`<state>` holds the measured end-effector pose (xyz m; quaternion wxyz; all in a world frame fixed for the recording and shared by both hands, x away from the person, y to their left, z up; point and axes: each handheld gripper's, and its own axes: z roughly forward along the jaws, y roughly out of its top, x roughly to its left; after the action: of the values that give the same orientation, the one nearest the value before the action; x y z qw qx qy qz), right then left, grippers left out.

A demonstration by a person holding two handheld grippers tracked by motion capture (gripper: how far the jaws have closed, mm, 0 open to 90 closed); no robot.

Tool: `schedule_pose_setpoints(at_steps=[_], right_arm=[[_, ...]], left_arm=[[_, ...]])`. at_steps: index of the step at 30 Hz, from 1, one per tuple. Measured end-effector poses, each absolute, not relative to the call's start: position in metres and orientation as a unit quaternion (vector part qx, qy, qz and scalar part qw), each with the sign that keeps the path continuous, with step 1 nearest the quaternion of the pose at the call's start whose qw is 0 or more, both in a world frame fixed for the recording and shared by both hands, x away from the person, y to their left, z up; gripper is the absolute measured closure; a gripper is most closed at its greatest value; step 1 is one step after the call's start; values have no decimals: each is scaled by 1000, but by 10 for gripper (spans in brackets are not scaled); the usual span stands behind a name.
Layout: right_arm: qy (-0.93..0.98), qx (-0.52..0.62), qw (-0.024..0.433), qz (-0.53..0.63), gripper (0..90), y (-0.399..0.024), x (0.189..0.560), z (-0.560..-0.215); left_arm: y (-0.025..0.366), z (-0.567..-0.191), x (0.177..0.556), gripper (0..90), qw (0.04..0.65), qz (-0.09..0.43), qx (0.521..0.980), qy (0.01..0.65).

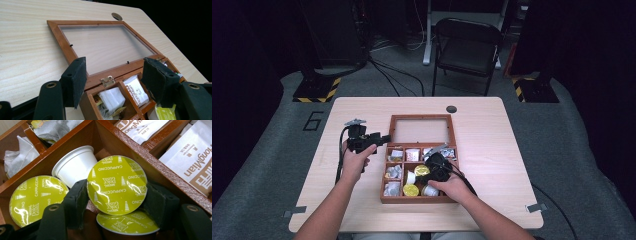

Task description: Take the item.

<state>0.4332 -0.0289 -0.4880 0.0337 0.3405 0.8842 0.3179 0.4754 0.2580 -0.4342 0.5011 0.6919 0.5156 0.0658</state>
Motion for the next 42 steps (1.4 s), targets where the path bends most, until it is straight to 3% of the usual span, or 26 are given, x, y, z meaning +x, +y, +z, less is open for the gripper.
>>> schedule_pose_setpoints(at_steps=[23,42], right_arm=[[867,335,46,366,372,-40,418,-451],[849,349,79,388,372,-82,415,-421]], left_arm=[[258,-431,472,363,507,69,689,514],[262,-427,468,363,508,73,686,516]])
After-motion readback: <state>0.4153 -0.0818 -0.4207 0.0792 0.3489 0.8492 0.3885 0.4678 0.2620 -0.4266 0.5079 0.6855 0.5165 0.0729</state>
